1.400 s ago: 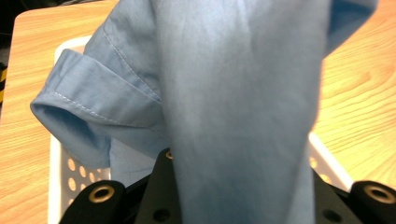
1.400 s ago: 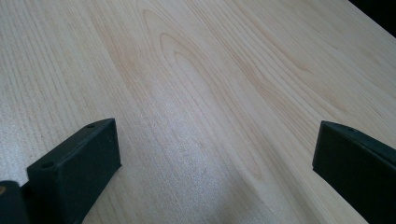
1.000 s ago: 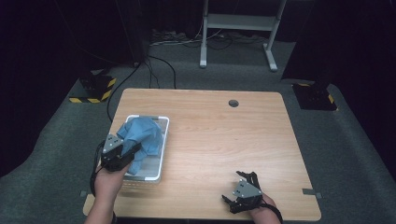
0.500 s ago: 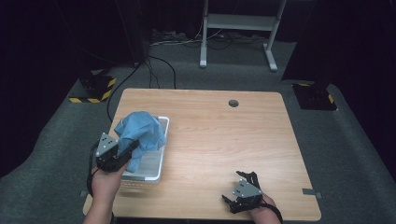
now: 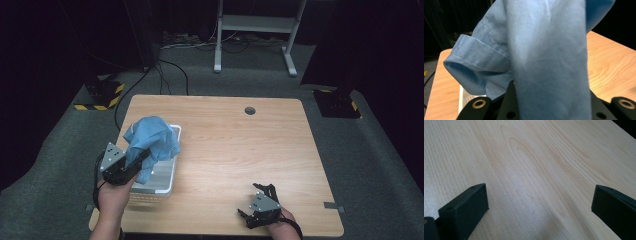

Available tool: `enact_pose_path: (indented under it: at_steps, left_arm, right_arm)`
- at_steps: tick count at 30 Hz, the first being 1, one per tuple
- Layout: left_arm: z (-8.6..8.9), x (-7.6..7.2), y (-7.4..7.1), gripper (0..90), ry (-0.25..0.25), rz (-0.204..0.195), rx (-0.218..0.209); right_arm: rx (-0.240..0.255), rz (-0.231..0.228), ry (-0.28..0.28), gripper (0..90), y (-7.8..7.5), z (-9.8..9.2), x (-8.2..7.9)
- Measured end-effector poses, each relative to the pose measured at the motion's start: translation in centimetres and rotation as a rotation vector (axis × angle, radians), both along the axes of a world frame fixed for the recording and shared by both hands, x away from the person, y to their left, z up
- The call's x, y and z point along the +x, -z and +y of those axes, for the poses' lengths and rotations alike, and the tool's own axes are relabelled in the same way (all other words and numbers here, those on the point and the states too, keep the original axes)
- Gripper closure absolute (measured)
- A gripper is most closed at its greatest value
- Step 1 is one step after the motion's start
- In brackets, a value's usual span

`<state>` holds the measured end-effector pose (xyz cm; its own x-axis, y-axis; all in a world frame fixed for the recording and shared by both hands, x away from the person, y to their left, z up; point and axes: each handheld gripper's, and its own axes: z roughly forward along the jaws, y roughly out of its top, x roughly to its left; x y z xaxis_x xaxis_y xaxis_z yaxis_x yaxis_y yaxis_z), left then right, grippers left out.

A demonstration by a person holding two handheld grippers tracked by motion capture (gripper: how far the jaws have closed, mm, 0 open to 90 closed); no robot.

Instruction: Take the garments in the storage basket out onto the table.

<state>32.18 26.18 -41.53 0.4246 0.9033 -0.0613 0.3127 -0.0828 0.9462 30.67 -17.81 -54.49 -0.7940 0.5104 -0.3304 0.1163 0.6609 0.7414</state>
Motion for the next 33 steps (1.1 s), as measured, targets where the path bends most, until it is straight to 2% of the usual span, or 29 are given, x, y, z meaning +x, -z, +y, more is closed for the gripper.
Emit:
enact_pose_path:
  at_steps: [11,22,33]
  left_arm:
    - [-0.6,-0.5,-0.5,78.0,0.019,-0.034,-0.028]
    - [-2.1,-1.0,-1.0,78.1,0.061,-0.072,-0.03]
    - [-3.1,-1.4,-1.3,78.0,0.088,-0.091,-0.051]
  right_arm:
    - [0.0,0.0,0.0,0.3,0.0,0.0,0.0]
    - [0.0,0.0,0.0,0.3,0.0,0.0,0.0]
    - [0.0,-0.001,0.0,0.3,0.0,0.0,0.0]
